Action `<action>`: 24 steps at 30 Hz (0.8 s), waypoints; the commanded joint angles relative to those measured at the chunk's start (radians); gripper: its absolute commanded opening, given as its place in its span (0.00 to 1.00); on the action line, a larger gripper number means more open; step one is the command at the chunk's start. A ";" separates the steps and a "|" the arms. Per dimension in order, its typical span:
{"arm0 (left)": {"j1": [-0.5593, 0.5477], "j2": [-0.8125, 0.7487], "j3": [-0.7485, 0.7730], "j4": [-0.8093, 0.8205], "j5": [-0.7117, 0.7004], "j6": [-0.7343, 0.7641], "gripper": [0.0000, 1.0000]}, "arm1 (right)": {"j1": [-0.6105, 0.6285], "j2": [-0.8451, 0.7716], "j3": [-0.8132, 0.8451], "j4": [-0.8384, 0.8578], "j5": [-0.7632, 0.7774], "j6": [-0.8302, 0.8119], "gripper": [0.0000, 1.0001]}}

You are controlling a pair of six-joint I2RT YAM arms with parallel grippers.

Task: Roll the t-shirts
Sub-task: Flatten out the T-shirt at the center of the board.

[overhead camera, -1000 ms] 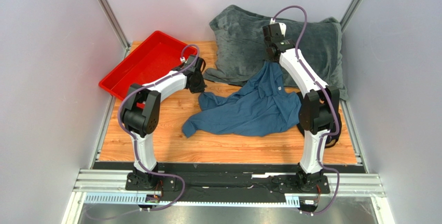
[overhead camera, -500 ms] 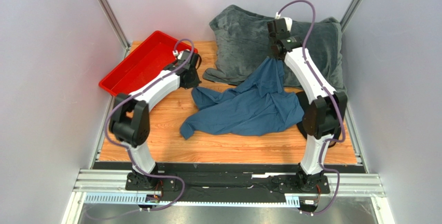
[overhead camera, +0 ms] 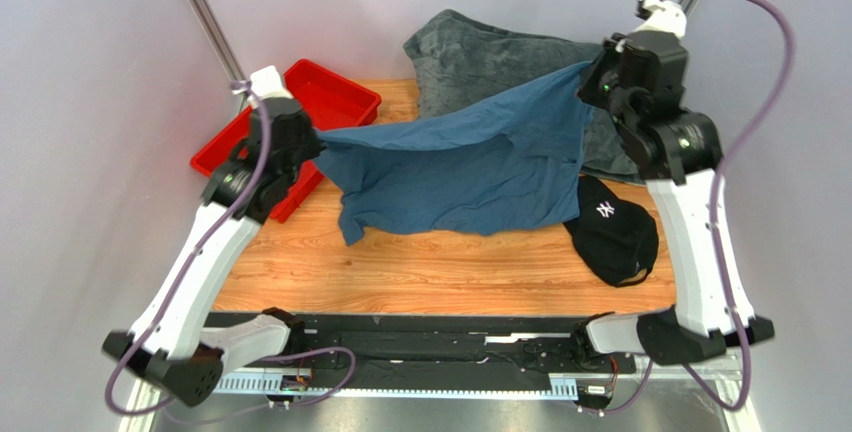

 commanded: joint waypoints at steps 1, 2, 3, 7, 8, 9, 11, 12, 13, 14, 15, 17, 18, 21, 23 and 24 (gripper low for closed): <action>-0.002 -0.171 0.068 -0.095 -0.053 0.059 0.00 | -0.005 -0.127 0.017 -0.043 -0.071 0.042 0.00; -0.002 -0.200 0.075 -0.103 -0.047 0.061 0.00 | -0.005 -0.148 0.018 -0.048 -0.088 0.045 0.00; -0.002 -0.251 0.097 -0.120 -0.036 0.064 0.00 | -0.006 -0.165 0.023 -0.059 -0.095 0.049 0.00; -0.002 -0.357 0.152 -0.132 0.014 0.087 0.00 | -0.005 -0.251 0.049 -0.082 -0.167 0.081 0.00; -0.002 -0.398 0.163 -0.134 0.022 0.090 0.00 | -0.005 -0.264 0.054 -0.080 -0.198 0.087 0.00; -0.002 -0.417 0.181 -0.131 0.045 0.092 0.00 | -0.005 -0.274 0.057 -0.080 -0.210 0.090 0.00; -0.002 -0.469 0.196 -0.131 0.057 0.099 0.00 | -0.005 -0.303 0.066 -0.085 -0.247 0.104 0.00; -0.002 -0.486 0.210 -0.132 0.070 0.101 0.00 | -0.005 -0.313 0.066 -0.083 -0.256 0.110 0.00; -0.002 -0.501 0.212 -0.135 0.071 0.106 0.00 | -0.005 -0.323 0.065 -0.080 -0.270 0.116 0.00; -0.003 -0.527 0.215 -0.137 0.071 0.104 0.00 | -0.003 -0.340 0.065 -0.082 -0.273 0.121 0.00; -0.002 -0.538 0.215 -0.140 0.080 0.107 0.00 | -0.005 -0.348 0.066 -0.086 -0.278 0.125 0.00; -0.003 -0.558 0.209 -0.145 0.087 0.107 0.00 | -0.006 -0.365 0.055 -0.086 -0.281 0.134 0.00; -0.002 -0.561 0.203 -0.154 0.096 0.103 0.00 | -0.005 -0.379 0.049 -0.088 -0.284 0.139 0.00; -0.002 -0.584 0.184 -0.152 0.128 0.083 0.00 | -0.006 -0.411 0.032 -0.088 -0.313 0.154 0.00; -0.003 -0.609 0.181 -0.152 0.130 0.076 0.00 | -0.005 -0.428 0.034 -0.094 -0.319 0.157 0.00; -0.002 -0.616 0.184 -0.158 0.124 0.073 0.00 | -0.006 -0.443 0.040 -0.105 -0.319 0.159 0.00</action>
